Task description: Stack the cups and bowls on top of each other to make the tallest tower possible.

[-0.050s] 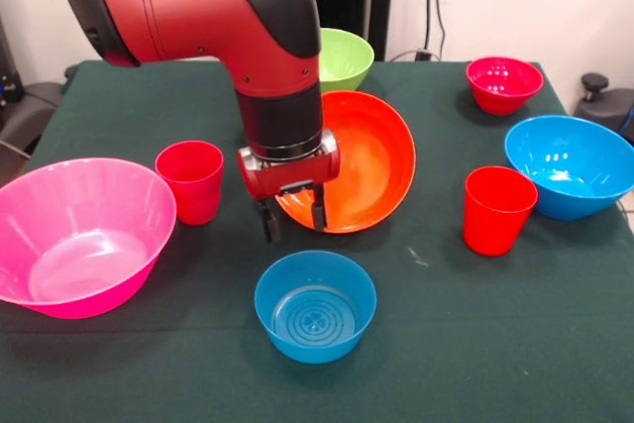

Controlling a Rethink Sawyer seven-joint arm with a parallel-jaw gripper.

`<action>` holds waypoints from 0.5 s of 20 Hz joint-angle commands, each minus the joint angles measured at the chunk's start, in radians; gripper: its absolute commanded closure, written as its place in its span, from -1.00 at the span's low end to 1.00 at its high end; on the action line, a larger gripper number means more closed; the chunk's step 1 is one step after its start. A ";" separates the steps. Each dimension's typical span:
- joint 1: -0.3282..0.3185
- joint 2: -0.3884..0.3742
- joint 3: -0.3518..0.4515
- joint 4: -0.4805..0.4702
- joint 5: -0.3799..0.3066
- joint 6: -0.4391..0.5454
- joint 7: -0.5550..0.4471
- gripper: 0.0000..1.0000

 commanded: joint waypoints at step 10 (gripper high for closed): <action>-0.023 -0.005 0.078 0.080 0.066 0.115 -0.074 -1.00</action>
